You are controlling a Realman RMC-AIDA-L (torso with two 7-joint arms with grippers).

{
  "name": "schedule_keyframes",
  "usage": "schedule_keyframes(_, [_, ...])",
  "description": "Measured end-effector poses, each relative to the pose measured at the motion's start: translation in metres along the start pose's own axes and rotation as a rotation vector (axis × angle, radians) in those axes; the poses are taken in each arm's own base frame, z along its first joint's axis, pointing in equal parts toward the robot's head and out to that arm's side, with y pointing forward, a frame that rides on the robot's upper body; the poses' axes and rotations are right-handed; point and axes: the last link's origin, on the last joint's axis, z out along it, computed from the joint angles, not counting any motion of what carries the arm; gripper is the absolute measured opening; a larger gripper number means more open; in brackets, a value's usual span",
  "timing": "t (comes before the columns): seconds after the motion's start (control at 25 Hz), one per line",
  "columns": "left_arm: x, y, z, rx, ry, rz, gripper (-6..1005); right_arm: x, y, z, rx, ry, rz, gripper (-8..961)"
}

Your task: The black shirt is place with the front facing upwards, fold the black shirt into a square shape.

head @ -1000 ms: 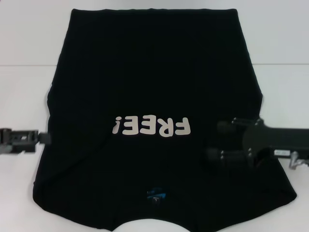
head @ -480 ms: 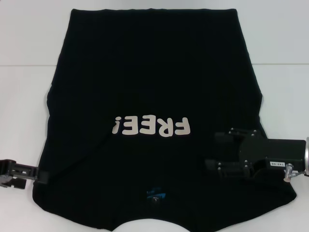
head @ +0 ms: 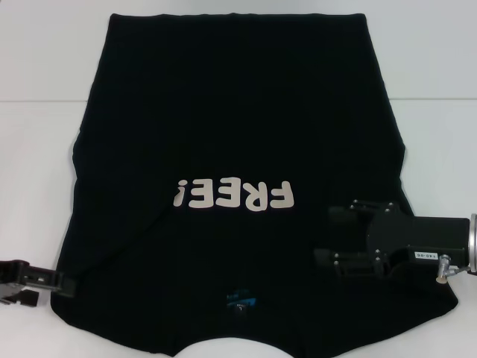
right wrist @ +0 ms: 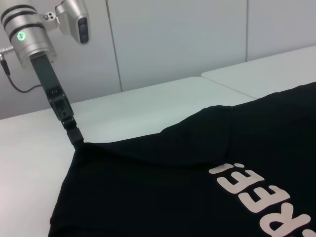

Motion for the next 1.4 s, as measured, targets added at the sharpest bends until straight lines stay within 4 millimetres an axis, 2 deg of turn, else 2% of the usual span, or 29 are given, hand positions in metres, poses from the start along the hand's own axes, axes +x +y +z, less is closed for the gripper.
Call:
schedule_keyframes(0.28, [-0.001, 0.007, 0.013, -0.012, -0.009, 0.012, 897, -0.002, 0.0, 0.001, -0.003, -0.002, -0.004, 870])
schedule_keyframes(0.84, [0.007, 0.004, 0.015, 0.062, 0.008, 0.033, 851, -0.004, -0.002, 0.002, -0.004, -0.003, -0.014, 871])
schedule_keyframes(1.04, [0.008, 0.005, 0.016, 0.072, 0.004, 0.054, 637, -0.006, -0.003, 0.001, 0.0, -0.007, -0.015, 871])
schedule_keyframes(1.28, [0.009, 0.005, 0.017, 0.084, -0.001, 0.069, 435, -0.007, -0.004, 0.001, 0.005, -0.011, -0.005, 871])
schedule_keyframes(1.4, [0.008, 0.006, 0.02, 0.095, -0.017, 0.083, 287, -0.008, -0.004, 0.001, 0.006, -0.013, -0.002, 871])
